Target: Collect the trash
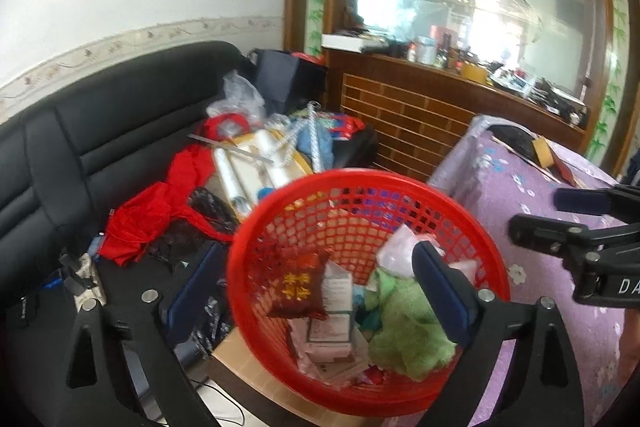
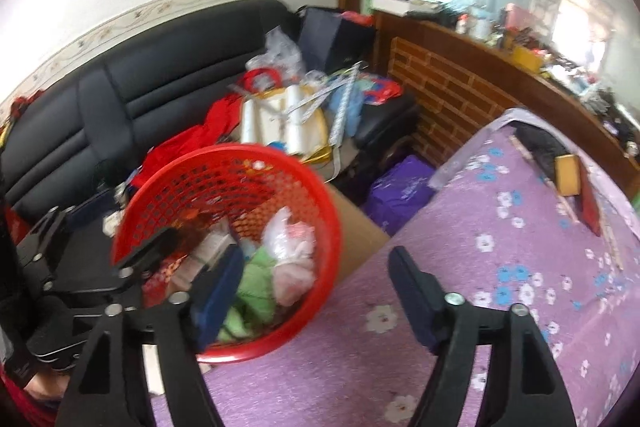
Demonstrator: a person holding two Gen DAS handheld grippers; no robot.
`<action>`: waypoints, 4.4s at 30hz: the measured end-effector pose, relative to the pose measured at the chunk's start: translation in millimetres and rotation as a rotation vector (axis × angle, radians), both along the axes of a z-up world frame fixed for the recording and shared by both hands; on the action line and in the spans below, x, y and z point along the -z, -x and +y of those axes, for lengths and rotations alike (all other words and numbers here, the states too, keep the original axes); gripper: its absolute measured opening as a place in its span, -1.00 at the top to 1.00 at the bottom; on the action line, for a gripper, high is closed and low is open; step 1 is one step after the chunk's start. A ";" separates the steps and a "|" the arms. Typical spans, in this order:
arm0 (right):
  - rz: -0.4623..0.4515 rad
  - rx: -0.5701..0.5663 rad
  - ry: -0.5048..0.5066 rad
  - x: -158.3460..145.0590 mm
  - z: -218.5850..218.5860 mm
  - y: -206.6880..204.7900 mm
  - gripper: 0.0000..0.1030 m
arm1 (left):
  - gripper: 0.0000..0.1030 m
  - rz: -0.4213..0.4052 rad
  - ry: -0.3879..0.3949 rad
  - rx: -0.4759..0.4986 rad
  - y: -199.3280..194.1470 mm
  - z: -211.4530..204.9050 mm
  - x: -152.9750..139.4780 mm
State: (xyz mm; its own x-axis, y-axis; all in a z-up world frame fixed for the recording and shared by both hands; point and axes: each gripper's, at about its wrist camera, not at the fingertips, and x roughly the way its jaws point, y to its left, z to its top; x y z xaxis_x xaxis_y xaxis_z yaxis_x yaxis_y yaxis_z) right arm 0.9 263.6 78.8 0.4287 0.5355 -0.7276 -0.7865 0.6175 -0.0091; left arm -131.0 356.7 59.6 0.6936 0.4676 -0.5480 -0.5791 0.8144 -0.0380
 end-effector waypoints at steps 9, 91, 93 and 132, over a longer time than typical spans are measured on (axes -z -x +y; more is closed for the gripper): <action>-0.121 0.114 0.019 -5.5 -12.1 -2.3 -0.94 | -0.95 -0.013 -0.116 -0.109 4.4 -5.6 -6.8; -0.170 0.463 -0.117 6.6 -276.7 116.3 -0.99 | -1.00 -0.021 -0.262 0.058 45.1 -213.7 -8.2; -0.172 0.465 -0.115 6.8 -276.1 116.2 -0.99 | -1.00 -0.019 -0.261 0.057 44.9 -212.8 -7.7; -0.207 0.462 -0.118 -6.5 -270.6 120.8 -0.99 | -1.00 -0.032 -0.263 0.066 50.4 -214.7 -11.7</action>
State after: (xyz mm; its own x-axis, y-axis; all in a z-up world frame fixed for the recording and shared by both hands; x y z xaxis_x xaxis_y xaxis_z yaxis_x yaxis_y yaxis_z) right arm -119.8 -7.0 85.3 0.7684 0.3291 -0.5489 -0.4203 0.9063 -0.0449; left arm -181.4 142.0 71.3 0.7420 0.5445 -0.3911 -0.5267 0.8344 0.1625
